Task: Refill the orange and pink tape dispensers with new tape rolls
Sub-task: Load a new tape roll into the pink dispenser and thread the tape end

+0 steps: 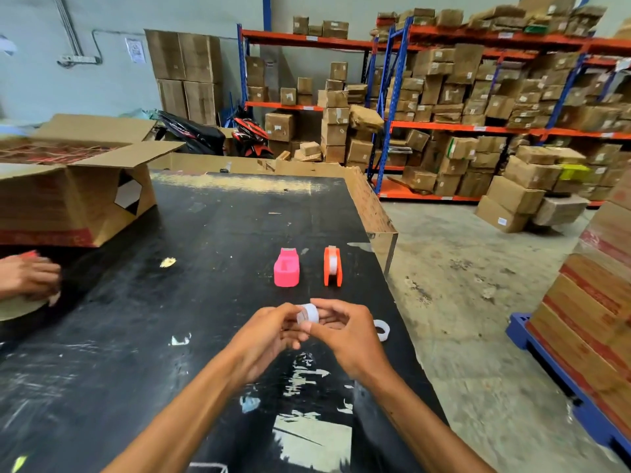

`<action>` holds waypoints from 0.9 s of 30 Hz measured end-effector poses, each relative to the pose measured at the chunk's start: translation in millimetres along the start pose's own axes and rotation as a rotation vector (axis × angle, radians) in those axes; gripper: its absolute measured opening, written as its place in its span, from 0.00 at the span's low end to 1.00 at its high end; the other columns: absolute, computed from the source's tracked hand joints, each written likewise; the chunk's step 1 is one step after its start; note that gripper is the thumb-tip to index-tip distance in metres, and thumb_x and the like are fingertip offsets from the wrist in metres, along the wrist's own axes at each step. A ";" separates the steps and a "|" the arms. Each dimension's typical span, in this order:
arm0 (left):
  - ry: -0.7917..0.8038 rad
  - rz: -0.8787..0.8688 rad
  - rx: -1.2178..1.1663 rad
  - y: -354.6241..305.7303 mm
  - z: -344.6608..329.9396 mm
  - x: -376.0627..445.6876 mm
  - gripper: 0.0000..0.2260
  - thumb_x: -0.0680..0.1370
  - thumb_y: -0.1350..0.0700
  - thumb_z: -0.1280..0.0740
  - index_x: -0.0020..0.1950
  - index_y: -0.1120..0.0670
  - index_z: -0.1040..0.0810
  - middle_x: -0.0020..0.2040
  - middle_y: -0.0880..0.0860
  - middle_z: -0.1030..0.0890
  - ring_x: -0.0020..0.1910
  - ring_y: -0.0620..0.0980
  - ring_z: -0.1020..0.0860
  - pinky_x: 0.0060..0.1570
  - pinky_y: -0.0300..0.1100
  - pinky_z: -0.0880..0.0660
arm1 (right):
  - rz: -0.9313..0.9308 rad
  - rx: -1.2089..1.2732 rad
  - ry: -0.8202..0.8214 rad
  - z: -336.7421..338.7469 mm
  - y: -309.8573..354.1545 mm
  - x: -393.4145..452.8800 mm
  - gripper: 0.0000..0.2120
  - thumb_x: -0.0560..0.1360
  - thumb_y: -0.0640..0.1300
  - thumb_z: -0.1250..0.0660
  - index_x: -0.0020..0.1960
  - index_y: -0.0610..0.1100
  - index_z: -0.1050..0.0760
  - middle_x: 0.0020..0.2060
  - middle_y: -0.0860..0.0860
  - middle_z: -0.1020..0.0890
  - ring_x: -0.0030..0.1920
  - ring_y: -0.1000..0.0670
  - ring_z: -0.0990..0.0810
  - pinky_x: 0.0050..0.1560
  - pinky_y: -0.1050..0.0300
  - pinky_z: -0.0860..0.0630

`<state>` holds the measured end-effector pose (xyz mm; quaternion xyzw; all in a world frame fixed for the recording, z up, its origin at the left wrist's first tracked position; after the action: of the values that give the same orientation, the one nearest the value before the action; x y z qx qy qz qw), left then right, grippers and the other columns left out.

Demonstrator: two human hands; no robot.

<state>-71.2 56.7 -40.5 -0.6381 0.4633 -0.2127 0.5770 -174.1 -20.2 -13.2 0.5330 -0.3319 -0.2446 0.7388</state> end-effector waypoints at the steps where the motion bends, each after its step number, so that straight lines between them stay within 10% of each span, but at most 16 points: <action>1: 0.009 0.001 -0.011 -0.7 -0.5 -1.0 0.10 0.77 0.60 0.39 0.46 0.63 0.20 0.30 0.55 0.20 0.27 0.47 0.23 0.23 0.35 0.27 | -0.009 0.045 0.005 -0.4 0.7 -1.3 0.19 0.66 0.38 0.24 0.56 0.40 0.20 0.44 0.45 0.14 0.41 0.55 0.17 0.46 0.65 0.20; 19: 0.045 0.054 -0.002 -8.9 -5.6 41.4 0.09 0.77 0.67 0.38 0.52 0.70 0.21 0.37 0.60 0.18 0.33 0.48 0.19 0.35 0.33 0.20 | 0.341 -0.486 0.105 7.0 15.7 33.2 0.12 0.70 0.37 0.29 0.52 0.43 0.20 0.42 0.48 0.19 0.39 0.55 0.24 0.42 0.63 0.25; 27: -0.079 -0.059 0.057 -22.6 30.9 56.8 0.09 0.75 0.66 0.33 0.54 0.67 0.21 0.46 0.63 0.18 0.30 0.46 0.18 0.32 0.32 0.21 | 0.003 -0.653 0.340 9.5 -28.3 58.1 0.13 0.68 0.39 0.27 0.49 0.48 0.26 0.32 0.56 0.23 0.34 0.55 0.25 0.45 0.49 0.21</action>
<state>-11.2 23.7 -41.9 -0.6426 0.4149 -0.2174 0.6063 -143.0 -76.5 -24.8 0.3016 -0.1098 -0.2445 0.9150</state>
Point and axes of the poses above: each hand's wrist, its own x-axis towards the middle knuckle, its own z-axis out of the back of the hand, y = z × x, the point moved 7 cm from there along x, towards the middle knuckle
